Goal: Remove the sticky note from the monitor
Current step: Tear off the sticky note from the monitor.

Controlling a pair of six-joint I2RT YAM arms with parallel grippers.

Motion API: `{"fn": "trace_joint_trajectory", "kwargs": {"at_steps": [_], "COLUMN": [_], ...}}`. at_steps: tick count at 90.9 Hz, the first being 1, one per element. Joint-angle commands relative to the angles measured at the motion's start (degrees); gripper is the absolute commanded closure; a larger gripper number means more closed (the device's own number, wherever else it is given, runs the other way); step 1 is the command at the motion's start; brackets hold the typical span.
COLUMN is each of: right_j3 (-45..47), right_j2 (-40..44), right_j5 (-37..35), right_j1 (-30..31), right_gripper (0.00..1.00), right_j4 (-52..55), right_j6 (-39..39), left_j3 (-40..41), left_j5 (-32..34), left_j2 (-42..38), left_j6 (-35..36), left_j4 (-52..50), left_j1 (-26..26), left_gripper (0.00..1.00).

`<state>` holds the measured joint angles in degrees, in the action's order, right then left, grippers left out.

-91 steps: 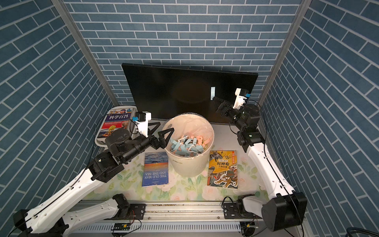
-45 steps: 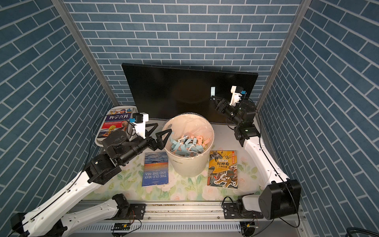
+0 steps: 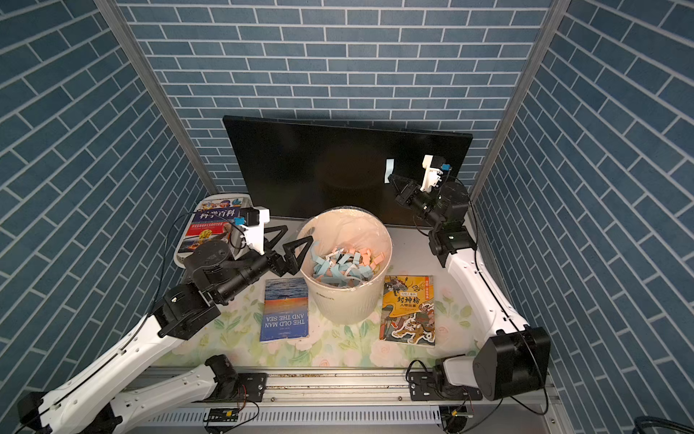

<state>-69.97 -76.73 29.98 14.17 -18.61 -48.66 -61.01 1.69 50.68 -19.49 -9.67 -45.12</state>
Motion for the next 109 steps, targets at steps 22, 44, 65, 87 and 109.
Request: {"fn": "trace_joint_trajectory", "kwargs": {"at_steps": [22, 44, 65, 87, 109], "right_j3": [-0.36, 2.19, 4.03, 5.93, 6.44], "right_j2": [0.89, 3.28, 5.67, 8.01, 11.19], "right_j5": [0.87, 0.78, 0.81, 1.31, -0.11], "right_j1": [0.32, 0.50, 0.68, 1.24, 4.49], "right_gripper": [1.00, 1.00, 1.00, 1.00, 1.00], "right_j4": [-2.44, -2.53, -1.62, -0.11, 7.03], "right_j6": [0.19, 0.58, 1.77, 3.26, 9.77], "left_j3": [0.83, 0.48, 0.64, 0.54, 0.63], "left_j5": [0.77, 0.77, 0.64, 0.50, 0.61], "left_j2": [-1.29, -1.32, -1.28, -1.33, -1.46], "left_j6": [0.72, 0.68, 0.52, 0.38, 0.33], "left_j4": [-0.57, -0.77, -0.56, -0.54, -0.50], "left_j1": [0.29, 0.30, 0.30, 0.29, 0.30], "left_gripper": [0.00, 0.00, 0.00, 0.00, 0.00]}}
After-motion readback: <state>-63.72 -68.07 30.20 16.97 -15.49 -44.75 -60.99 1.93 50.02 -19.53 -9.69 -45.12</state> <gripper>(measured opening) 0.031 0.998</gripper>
